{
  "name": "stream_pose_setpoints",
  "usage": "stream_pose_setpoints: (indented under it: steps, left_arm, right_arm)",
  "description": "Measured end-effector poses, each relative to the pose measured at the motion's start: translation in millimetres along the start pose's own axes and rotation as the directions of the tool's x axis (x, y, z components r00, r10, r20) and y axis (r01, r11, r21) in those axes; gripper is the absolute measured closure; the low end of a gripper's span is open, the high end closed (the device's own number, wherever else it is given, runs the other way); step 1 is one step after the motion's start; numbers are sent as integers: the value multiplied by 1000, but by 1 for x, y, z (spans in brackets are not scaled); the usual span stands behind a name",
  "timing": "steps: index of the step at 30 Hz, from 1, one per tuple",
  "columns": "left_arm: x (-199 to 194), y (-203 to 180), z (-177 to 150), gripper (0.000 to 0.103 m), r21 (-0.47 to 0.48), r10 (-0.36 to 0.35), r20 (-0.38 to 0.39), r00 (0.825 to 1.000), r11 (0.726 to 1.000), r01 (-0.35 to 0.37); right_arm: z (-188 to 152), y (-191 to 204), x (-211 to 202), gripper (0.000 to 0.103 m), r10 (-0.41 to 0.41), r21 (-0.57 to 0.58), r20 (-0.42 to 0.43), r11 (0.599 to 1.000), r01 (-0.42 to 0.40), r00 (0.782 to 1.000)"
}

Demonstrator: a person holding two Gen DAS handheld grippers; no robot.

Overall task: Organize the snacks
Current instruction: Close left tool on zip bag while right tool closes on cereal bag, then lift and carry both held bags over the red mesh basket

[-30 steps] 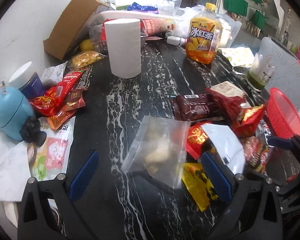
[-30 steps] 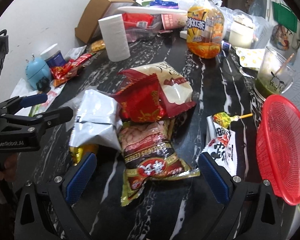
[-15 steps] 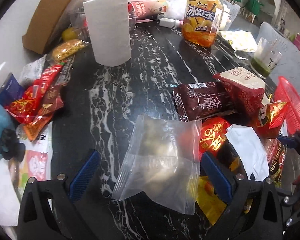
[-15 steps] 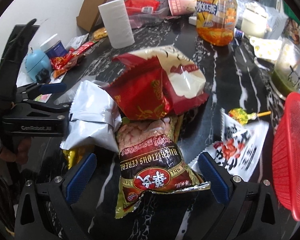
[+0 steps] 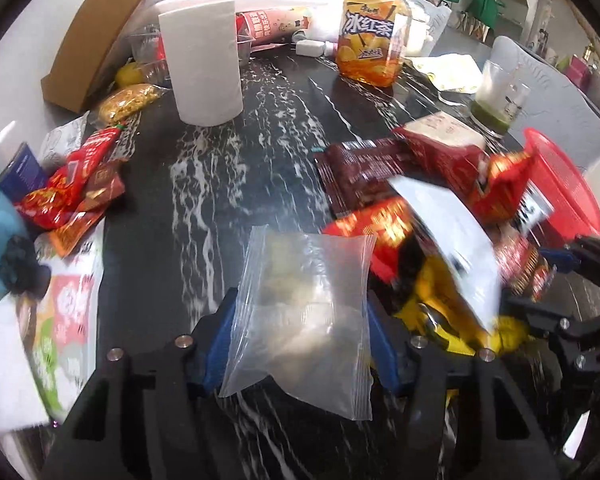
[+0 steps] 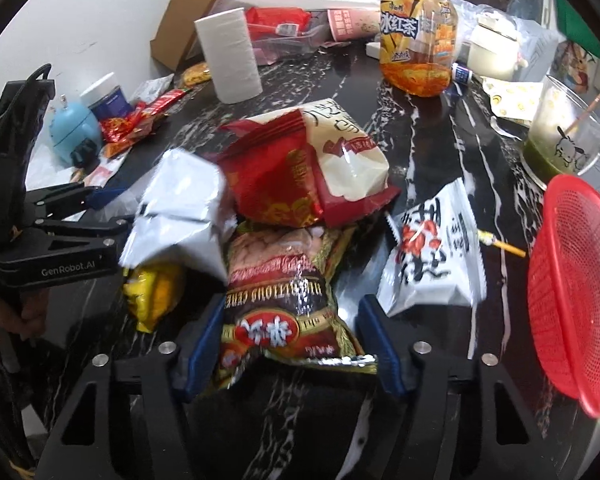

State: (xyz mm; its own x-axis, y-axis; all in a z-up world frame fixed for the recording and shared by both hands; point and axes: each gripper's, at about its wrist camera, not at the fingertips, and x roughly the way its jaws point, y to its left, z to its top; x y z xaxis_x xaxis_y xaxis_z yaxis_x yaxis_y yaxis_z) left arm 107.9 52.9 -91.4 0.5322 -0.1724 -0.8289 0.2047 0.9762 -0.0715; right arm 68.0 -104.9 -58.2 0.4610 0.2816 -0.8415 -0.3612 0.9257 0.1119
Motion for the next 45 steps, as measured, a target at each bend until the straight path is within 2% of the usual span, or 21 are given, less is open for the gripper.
stream_pose_setpoints:
  steps: [12,19,24,26,28,31,35,38,39,42,45]
  left_arm:
    - [-41,-17,-51,45,-6,4,-3,1000,1000,-4]
    - [-54,-29,-76,45,-5,-26,11,1000,1000,26]
    - [-58,-36,-94,45,0,-14,35,999,1000,14]
    - [-56,-40,-98,45,19,7,40,999,1000,-8]
    - [-54,-42,-100,45,21,26,51,998,999,-27]
    - [-56,-43,-100,45,14,26,69,997,1000,-27]
    - [-56,-43,-104,45,12,24,108,994,1000,-26]
    - [-57,-41,-107,51,7,2,142,990,1000,-3]
    - [-58,-41,-107,53,1,-3,151,989,1000,3]
    - [-64,-39,-108,57,-5,10,182,983,1000,-9]
    - [-75,-36,-109,57,-33,13,211,977,999,-7]
  right_arm:
    - [-38,16,-25,42,19,-44,38,999,-18,999]
    - [-65,27,-40,42,46,-68,53,997,-42,998]
    - [-83,33,-48,41,53,-71,72,996,-47,996]
    - [-85,34,-50,34,21,-71,92,997,-14,996]
    - [-85,35,-50,23,-11,-74,107,997,19,994]
    - [-80,33,-47,16,-28,-69,114,997,36,993]
    - [-77,28,-44,16,-17,-34,136,999,22,991]
    - [-78,26,-41,16,-22,-12,162,1000,24,987]
    - [-79,27,-41,16,-25,-12,168,1000,27,986]
    - [-83,30,-42,45,35,-20,191,999,-32,981]
    - [-90,34,-47,49,35,-13,206,999,-33,978]
